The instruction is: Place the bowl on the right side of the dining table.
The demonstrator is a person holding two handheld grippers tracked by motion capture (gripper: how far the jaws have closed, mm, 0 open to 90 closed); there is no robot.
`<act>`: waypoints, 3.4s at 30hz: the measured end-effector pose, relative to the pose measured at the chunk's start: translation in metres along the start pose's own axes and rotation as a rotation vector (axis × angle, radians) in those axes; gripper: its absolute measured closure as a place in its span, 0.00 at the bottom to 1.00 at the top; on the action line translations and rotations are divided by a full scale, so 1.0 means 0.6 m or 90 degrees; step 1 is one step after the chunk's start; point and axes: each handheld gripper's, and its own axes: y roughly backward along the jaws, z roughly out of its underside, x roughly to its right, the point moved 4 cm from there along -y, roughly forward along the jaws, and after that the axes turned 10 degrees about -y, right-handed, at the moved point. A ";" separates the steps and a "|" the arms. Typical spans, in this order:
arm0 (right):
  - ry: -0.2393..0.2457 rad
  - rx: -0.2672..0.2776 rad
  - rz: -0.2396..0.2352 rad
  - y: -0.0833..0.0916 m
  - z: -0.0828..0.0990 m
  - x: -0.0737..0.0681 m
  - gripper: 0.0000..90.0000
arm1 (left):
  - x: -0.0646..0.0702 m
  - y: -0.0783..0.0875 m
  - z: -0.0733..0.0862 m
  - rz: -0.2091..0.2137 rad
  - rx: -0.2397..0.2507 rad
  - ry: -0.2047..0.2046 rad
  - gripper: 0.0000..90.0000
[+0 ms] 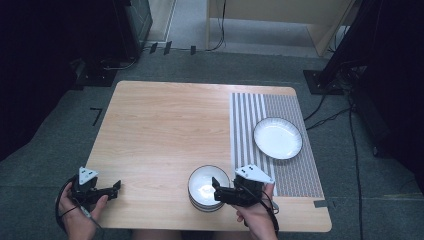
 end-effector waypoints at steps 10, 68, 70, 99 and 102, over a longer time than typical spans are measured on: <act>0.019 -0.018 0.002 -0.021 0.019 -0.019 0.01 | 0.000 0.000 0.000 0.000 0.000 -0.001 0.00; -0.046 -0.054 -0.078 -0.068 0.028 0.009 0.72 | 0.000 0.000 -0.001 0.002 0.000 -0.002 0.00; -0.034 -0.048 -0.080 -0.062 0.028 0.013 0.77 | 0.000 -0.001 -0.001 0.003 0.000 -0.002 0.00; -0.019 -0.012 -0.034 -0.028 0.027 0.005 0.90 | 0.000 -0.001 -0.001 0.004 0.001 -0.003 0.00; -0.021 -0.005 -0.032 -0.026 0.025 0.004 0.91 | 0.000 -0.001 -0.001 0.003 0.001 -0.003 0.00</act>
